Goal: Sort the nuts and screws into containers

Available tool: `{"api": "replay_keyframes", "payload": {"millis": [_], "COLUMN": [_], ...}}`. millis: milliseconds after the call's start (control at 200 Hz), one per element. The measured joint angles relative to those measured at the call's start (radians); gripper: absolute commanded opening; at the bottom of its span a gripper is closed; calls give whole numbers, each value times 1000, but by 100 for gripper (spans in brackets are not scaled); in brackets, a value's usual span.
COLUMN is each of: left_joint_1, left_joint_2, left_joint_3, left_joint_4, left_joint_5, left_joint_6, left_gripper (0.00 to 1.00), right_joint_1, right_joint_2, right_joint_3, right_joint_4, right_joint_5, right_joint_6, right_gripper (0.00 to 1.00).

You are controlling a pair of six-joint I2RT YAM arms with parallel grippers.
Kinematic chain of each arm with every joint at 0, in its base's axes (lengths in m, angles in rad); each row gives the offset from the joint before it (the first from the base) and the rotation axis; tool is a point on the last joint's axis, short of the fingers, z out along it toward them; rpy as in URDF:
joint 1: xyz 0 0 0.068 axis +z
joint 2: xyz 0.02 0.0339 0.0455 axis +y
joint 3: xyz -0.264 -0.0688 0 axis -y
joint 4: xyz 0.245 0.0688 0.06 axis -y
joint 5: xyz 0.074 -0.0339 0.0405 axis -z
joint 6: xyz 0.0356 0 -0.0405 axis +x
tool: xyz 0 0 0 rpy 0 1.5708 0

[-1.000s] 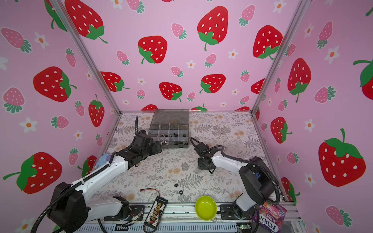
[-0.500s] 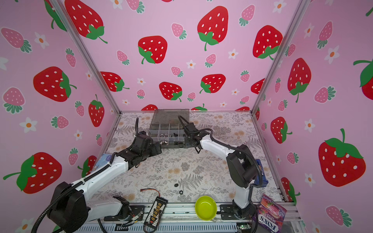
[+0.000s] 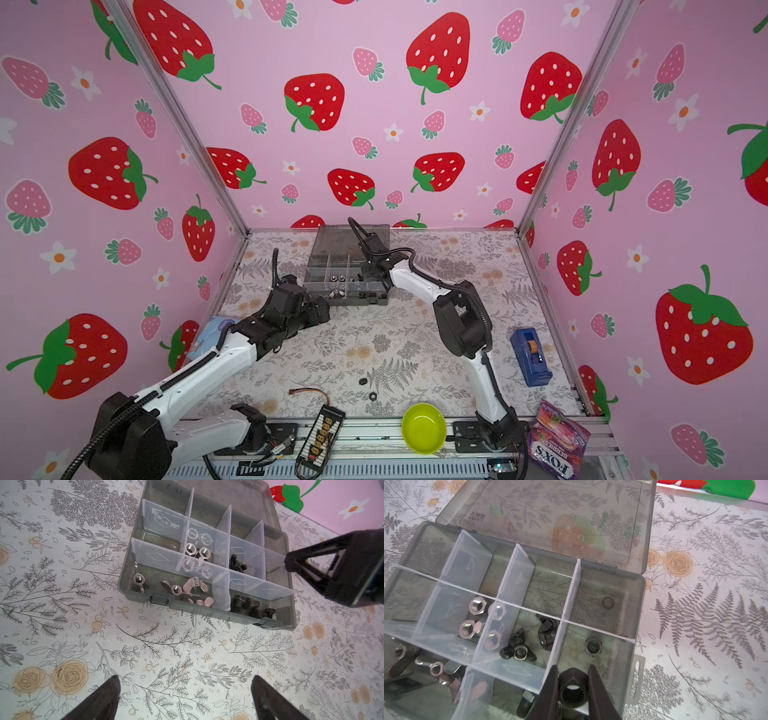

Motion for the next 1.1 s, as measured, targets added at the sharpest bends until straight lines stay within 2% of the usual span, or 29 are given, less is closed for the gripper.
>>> {"api": "replay_keyframes", "payload": {"millis": [125,385,510,980,995,1100], "left_joint_1": [0,-24,-55,-256,-264,-325], "left_joint_2": [-14,-41,-48,-72,-72,-69], "left_joint_3": [-31,-83,-113,-142,-142,-142], "left_joint_4": [15,33,38,-8,-12,-35], "left_joint_5": [22,68,78,71,69,67], "left_joint_6": [-10,-35,-43,-39,-33,-18], "left_gripper": [99,99,96,90,90,86], "right_joint_1": [-7,-16,-17,-17,-17,-18], "right_joint_2": [42,59,59,42,34,-50], "right_joint_3": [9,10,10,-1,-7,-85], "right_joint_4": [0,0,0,8,8,16], "right_joint_5": [-11,-29,-37,-44,-44,-21], "right_joint_6": [0,0,-3,-21,-25,-24], "right_gripper": [8,27,30,51,55,66]}}
